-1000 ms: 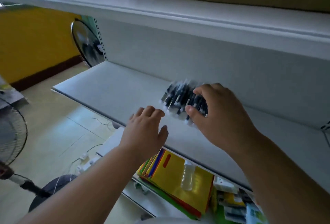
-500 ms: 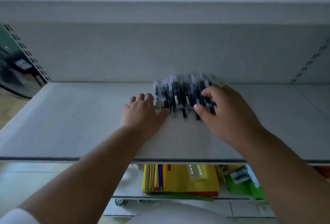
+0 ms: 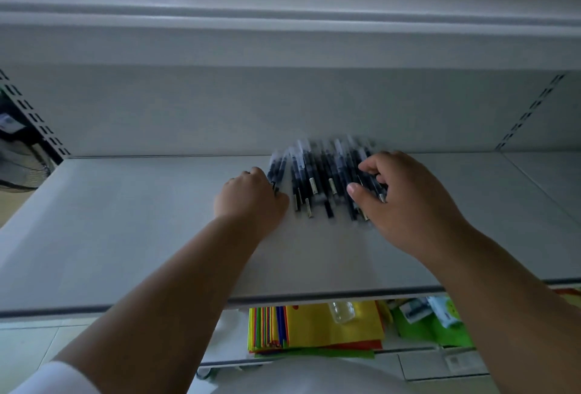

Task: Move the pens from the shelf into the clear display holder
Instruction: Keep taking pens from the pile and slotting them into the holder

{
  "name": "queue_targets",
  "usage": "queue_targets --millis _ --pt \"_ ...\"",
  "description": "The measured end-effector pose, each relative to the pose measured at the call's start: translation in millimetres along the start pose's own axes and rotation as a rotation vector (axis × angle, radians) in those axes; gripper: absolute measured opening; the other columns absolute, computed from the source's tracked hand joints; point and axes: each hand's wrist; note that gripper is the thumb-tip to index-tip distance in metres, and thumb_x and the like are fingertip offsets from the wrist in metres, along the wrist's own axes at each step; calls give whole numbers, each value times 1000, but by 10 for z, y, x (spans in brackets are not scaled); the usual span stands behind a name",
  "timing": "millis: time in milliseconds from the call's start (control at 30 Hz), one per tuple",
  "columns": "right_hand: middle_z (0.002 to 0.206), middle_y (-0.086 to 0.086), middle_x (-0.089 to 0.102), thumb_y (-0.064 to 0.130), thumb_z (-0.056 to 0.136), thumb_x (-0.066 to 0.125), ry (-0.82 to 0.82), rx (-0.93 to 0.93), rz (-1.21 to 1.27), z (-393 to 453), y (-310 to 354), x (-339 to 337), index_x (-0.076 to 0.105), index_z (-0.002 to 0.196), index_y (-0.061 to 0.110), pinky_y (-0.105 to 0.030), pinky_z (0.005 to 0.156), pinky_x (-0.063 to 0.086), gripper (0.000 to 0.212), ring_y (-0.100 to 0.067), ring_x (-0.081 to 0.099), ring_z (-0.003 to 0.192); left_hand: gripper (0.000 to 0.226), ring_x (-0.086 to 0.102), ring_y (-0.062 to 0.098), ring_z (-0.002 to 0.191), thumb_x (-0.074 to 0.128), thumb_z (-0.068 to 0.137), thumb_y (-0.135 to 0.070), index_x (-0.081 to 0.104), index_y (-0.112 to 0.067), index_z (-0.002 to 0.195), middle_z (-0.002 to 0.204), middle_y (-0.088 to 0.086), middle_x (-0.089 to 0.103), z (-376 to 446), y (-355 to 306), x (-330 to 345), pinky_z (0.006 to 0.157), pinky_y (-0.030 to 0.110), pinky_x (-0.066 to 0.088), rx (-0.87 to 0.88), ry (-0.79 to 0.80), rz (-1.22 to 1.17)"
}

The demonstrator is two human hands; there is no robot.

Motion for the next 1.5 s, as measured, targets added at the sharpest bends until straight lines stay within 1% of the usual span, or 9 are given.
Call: queue_targets --millis 333,433,500,667,833,967,1133,1367,1500 --pt "122 6 57 46 91 57 11 1 19 52 -99 19 56 121 24 -32 85 45 37 -14 54 109 20 48 29 73 42 92 -30 48 -14 82 69 2 43 23 -23 -2 59 29 35 14 16 40" --pt "120 6 57 45 91 57 7 4 29 45 -101 53 56 121 24 -30 82 42 37 -14 54 109 18 51 30 76 41 96 -24 50 -15 83 82 8 56 -37 -33 -51 57 30 37 25 31 37" --pt "118 6 57 45 90 58 5 6 39 34 -90 83 57 120 24 -30 82 43 37 -13 55 107 22 57 32 85 38 99 -18 58 -11 95 94 12 59 -88 -36 -86 67 34 46 60 49 82" --pt "117 7 57 45 90 58 -3 17 68 13 -73 144 57 120 24 -35 83 50 37 -12 56 104 24 46 26 78 34 102 -32 45 -11 96 83 5 47 -142 63 -42 70 33 37 10 -40 -51" --pt "99 12 53 38 91 63 -30 71 86 -19 -121 225 59 112 21 -25 73 40 27 -5 50 85 26 55 33 71 39 100 -25 51 -9 85 81 10 61 -213 243 8 63 40 46 11 -171 -496" --pt "90 10 55 37 90 66 42 119 40 -24 -145 346 59 103 21 -30 70 48 22 -5 51 76 27 48 19 53 43 101 -23 53 -18 77 63 0 55 -456 118 61 49 30 42 -128 -58 -1140" --pt "99 2 58 39 91 64 119 207 -105 53 -66 427 57 97 21 -28 70 43 21 -18 57 86 26 37 14 49 36 106 -14 55 -9 89 64 1 47 -679 1 -77 47 26 32 -144 168 -1621" --pt "87 0 61 31 94 62 192 330 -198 150 88 442 57 104 17 -29 71 45 17 -22 60 83 25 37 15 49 39 99 -11 59 1 111 66 6 43 -748 69 -164 47 24 36 13 432 -1870" --pt "75 0 57 27 90 66 201 389 -147 156 90 448 56 85 16 -26 64 45 15 -20 57 70 33 40 15 51 42 93 -11 60 2 117 66 5 47 -783 74 -146 48 25 38 22 509 -1885"
Point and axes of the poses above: each hand's wrist, its own z-axis towards the middle knuckle, its own x-axis out of the palm, y = z × x
